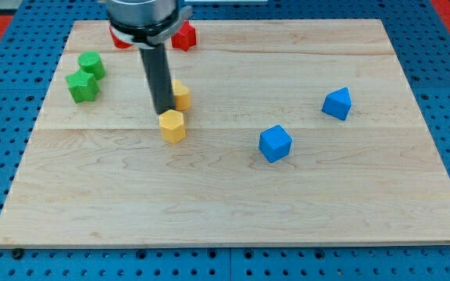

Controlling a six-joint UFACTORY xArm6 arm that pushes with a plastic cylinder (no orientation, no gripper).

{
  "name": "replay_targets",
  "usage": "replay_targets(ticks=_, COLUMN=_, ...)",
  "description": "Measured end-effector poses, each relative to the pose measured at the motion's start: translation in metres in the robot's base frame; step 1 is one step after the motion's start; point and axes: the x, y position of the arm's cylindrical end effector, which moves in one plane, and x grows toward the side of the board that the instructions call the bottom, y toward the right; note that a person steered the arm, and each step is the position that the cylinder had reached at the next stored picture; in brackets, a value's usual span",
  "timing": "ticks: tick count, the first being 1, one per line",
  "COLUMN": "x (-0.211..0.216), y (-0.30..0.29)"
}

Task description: Move the yellow heart right to the green star

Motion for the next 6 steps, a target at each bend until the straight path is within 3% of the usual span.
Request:
replay_targets(ticks=3, x=-0.029, y=0.087)
replay_targets(ticks=4, x=-0.057, y=0.073)
replay_targets(ticks=6, x=-0.065, y=-0.008)
